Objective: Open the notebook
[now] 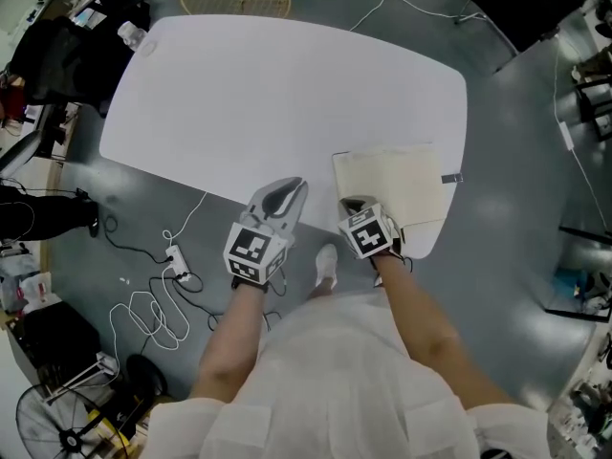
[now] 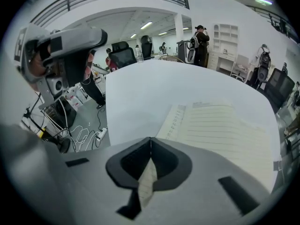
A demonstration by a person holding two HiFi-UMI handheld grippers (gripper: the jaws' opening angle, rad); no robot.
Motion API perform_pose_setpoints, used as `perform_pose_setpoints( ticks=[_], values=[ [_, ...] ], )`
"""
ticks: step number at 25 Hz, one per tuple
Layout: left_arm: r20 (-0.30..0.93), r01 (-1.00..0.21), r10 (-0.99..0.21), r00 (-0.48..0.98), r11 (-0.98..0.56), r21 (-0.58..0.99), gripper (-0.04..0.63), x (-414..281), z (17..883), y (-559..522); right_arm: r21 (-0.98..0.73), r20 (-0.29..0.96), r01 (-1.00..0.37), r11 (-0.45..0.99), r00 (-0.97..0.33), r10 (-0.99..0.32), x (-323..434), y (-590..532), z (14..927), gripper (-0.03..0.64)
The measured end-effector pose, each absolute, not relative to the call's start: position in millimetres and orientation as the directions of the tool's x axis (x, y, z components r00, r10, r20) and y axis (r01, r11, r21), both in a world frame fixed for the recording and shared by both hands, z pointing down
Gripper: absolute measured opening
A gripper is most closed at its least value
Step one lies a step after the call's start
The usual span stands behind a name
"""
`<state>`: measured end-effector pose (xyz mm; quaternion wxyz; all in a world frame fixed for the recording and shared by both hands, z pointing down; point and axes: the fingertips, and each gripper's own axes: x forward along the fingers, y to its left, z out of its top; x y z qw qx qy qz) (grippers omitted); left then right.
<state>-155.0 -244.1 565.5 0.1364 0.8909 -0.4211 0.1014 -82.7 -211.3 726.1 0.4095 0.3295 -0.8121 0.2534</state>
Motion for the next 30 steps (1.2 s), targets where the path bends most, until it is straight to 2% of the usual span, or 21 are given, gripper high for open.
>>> perform_pose_setpoints(
  ticks=[14,20,25,30],
  values=[
    [0.287,-0.782,-0.731,0.620,-0.607,0.143,0.026,-152.7,559.0,-251.1,-0.172,0.814,-0.734,0.657,-0.481,-0.325,-82.7,-211.4,720.7,0.018],
    [0.266,-0.786,-0.743,0.615,-0.603,0.132,0.026,-155.8,547.3,-254.7,-0.174,0.773,-0.728,0.663,-0.518,-0.366,-84.1,-214.3,699.6,0.021],
    [0.237,-0.788,-0.754,0.613,-0.604,0.120,0.026,-155.9,530.4,-259.5,-0.179,0.679,-0.746,0.641,-0.565,-0.468,-76.7,-223.0,648.5,0.020],
    [0.203,-0.792,-0.767,0.609,-0.601,0.106,0.026,-155.6,512.5,-262.3,-0.155,0.588,-0.787,0.598,-0.560,-0.584,-50.4,-235.6,599.0,0.020]
  ],
)
